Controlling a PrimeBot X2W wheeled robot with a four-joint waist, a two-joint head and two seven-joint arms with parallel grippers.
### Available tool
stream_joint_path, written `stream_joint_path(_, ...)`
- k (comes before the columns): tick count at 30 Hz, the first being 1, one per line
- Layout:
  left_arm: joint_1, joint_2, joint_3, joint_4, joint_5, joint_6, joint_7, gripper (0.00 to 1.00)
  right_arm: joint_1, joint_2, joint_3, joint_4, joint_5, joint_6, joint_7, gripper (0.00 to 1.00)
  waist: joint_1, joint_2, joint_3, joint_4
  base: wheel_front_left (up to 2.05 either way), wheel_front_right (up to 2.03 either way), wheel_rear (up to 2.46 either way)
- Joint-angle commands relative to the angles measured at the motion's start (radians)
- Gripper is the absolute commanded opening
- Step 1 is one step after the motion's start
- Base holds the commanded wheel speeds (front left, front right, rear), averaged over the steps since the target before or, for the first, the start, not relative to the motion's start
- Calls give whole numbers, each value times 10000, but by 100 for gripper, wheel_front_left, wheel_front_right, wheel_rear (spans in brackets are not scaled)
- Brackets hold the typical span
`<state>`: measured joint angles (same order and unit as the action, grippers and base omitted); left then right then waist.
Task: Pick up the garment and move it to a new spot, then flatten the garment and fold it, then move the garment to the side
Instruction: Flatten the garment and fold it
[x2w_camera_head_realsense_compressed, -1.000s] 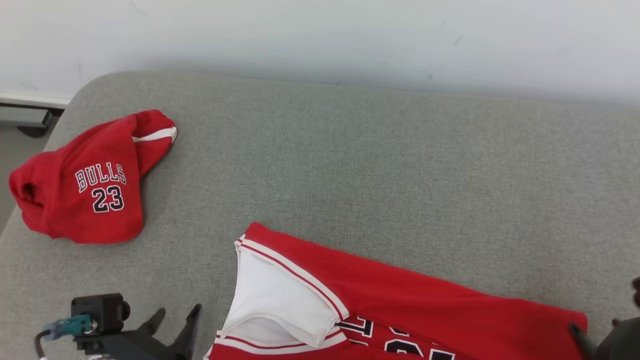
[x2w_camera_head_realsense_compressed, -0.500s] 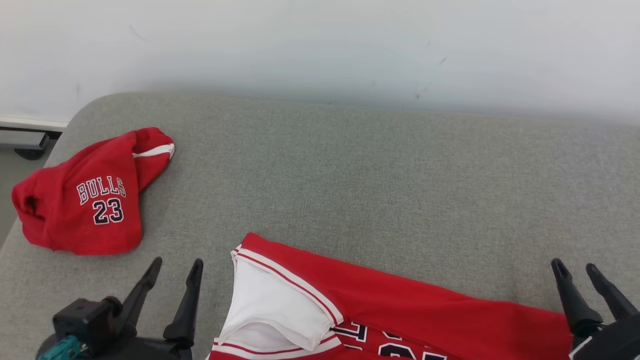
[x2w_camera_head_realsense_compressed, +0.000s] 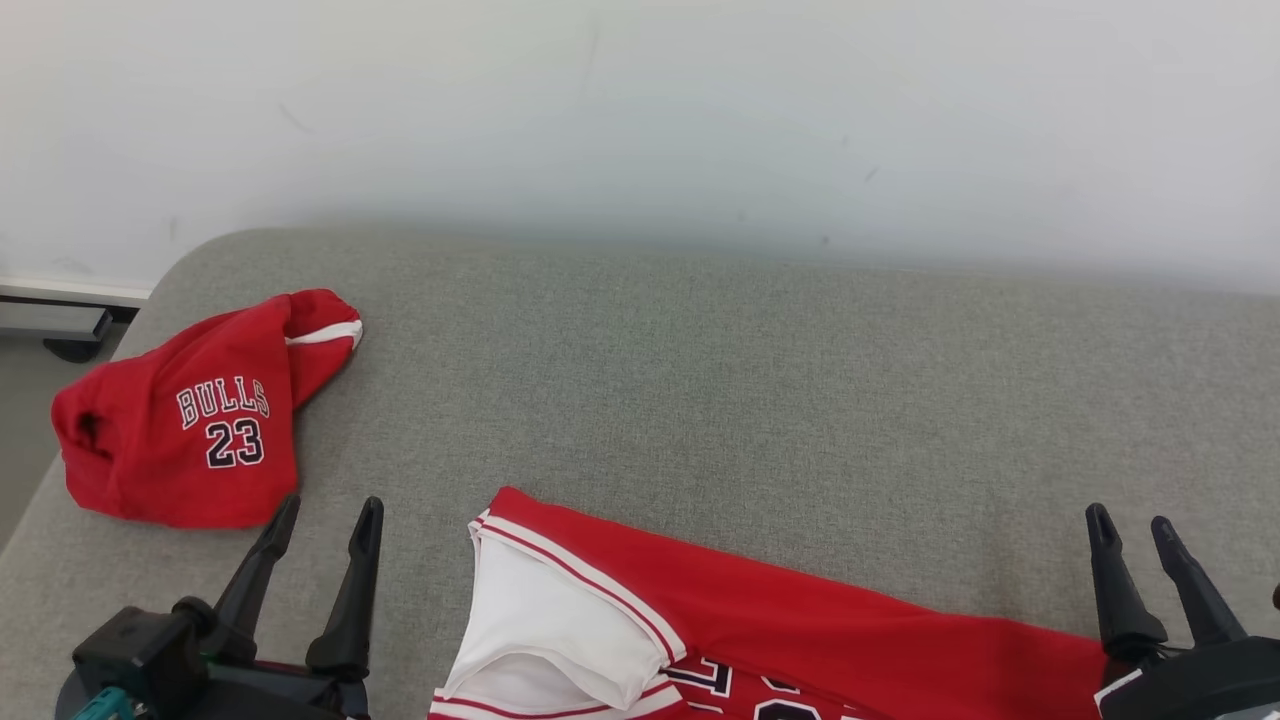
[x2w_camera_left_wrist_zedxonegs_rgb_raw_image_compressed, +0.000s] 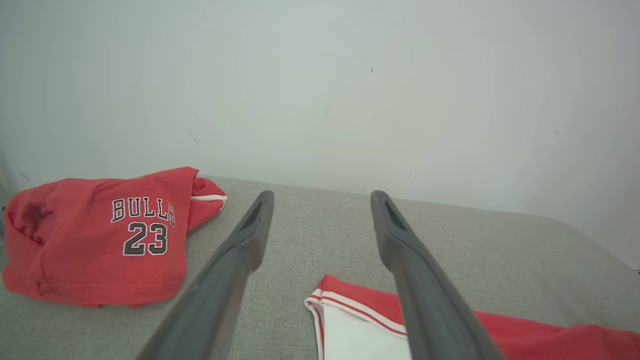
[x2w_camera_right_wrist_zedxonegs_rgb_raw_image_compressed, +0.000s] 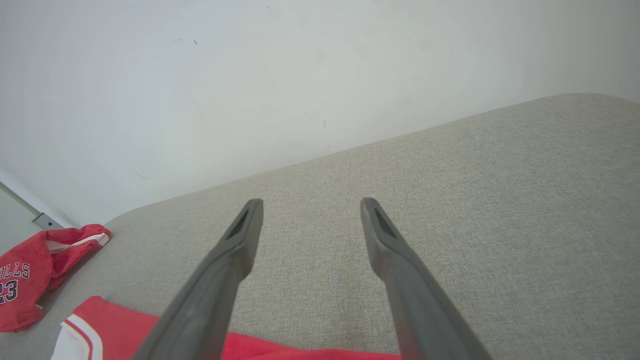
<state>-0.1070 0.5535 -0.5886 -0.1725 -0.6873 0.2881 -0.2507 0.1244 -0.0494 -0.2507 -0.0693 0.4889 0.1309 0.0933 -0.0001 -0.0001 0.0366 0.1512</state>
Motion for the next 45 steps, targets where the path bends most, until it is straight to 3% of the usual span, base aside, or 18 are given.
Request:
stream_joint_path(1,-88,-27,80,175,129,-107,-69,100,-154,-20,58,248,-40,-3,-171,100,1,1,-142,4,0,0,0)
stream_joint_path(12,-551,-460,242,1100,15,-331,-108,100,-504,-24,324,1194,-94,-4,-706,100,1,1,-465,195,0,0,0)
stream_joint_path(24,-526,-1273,723,2276,270,-2087,-155,100,-713,-27,818,1639,-290,-4,-1023,100,1,1,-489,339,0,0,0)
stream_joint_path(33,-844,-1432,814,2771,721,-1995,-158,100,-876,-26,704,1376,-470,-4,-638,100,1,1,-286,300,0,0,0)
stream_joint_path(36,-836,-1428,790,2793,725,-1960,-120,100,-894,-29,408,1302,-432,-4,-13,100,1,1,-277,324,0,0,0)
stream_joint_path(39,-875,-1368,753,2780,757,-1951,-34,100,-907,-31,-200,1240,-549,-4,1299,100,1,1,-237,325,0,0,0)
stream_joint_path(42,-939,-1394,668,2679,812,-1919,11,100,-789,-17,-819,891,-1209,-3,3342,100,1,1,-180,367,0,0,0)
stream_joint_path(45,-934,-1434,594,2624,852,-1894,17,100,-375,-28,-869,-243,-1499,-3,5690,100,1,1,-119,407,0,0,0)
